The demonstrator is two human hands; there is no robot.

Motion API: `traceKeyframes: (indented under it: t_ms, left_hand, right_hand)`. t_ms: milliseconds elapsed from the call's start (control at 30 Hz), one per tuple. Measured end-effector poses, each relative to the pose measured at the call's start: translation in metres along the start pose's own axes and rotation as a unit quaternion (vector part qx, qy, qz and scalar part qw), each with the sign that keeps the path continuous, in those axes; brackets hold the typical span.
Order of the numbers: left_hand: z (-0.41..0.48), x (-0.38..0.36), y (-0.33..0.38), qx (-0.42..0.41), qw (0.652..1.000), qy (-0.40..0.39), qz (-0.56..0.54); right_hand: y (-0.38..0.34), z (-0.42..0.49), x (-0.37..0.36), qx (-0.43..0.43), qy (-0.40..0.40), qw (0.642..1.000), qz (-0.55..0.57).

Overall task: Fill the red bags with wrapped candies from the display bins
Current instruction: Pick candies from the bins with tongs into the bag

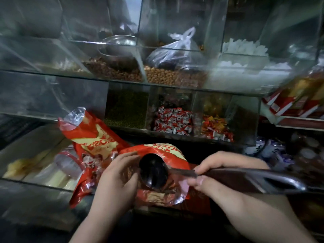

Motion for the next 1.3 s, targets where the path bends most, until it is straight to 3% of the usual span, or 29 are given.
traceKeyframes:
  t_ms: [67, 133, 167, 300, 367, 533, 633, 800, 900, 1133, 1300]
  left_hand:
    - [-0.002, 0.005, -0.009, 0.018, 0.994, 0.1, 0.031]
    - [-0.002, 0.007, -0.018, 0.05, 0.983, 0.167, 0.055]
    - [-0.001, 0.005, -0.023, 0.063, 0.982, 0.166, 0.065]
    - [0.003, -0.019, -0.046, 0.123, 0.988, 0.026, 0.087]
    - [0.002, -0.03, -0.049, 0.134, 0.987, -0.009, 0.084]
    - [0.0, -0.041, -0.032, 0.099, 0.994, -0.029, 0.028]
    - [-0.003, -0.045, -0.028, 0.098, 0.994, -0.012, 0.041]
    - [-0.008, -0.053, -0.026, 0.092, 0.994, -0.029, 0.054]
    - [-0.007, -0.056, -0.027, 0.092, 0.994, -0.037, 0.048]
    - [0.002, -0.046, -0.037, 0.086, 0.994, -0.014, 0.065]
    - [0.018, -0.039, -0.039, 0.093, 0.994, 0.009, 0.065]
  right_hand:
    - [-0.003, 0.018, 0.007, 0.068, 0.119, 0.983, -0.123]
    - [0.001, 0.012, -0.011, 0.126, 0.115, 0.97, -0.176]
    - [0.006, 0.015, -0.015, 0.13, 0.095, 0.97, -0.18]
    - [0.026, 0.035, -0.022, 0.13, 0.053, 0.964, -0.224]
    - [0.033, 0.041, -0.029, 0.128, 0.039, 0.964, -0.228]
    - [0.059, 0.064, -0.038, 0.035, -0.027, 0.955, -0.294]
    - [0.074, 0.07, -0.032, -0.037, 0.02, 0.948, -0.316]
    - [0.097, 0.07, -0.027, -0.167, 0.18, 0.956, -0.16]
    - [0.106, 0.071, -0.036, -0.2, 0.248, 0.946, -0.052]
    - [0.119, 0.053, -0.055, -0.207, 0.355, 0.899, 0.152]
    - [0.114, 0.048, -0.053, -0.179, 0.388, 0.886, 0.182]
Point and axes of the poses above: each hand's wrist, its own z-axis towards the middle knuckle, its own x-axis out of the back of the hand, y = z × x, the point moved 4 cm from there along z, towards the middle knuckle, and after that the axes turned 15 degrees about x, right-handed, at the moved point
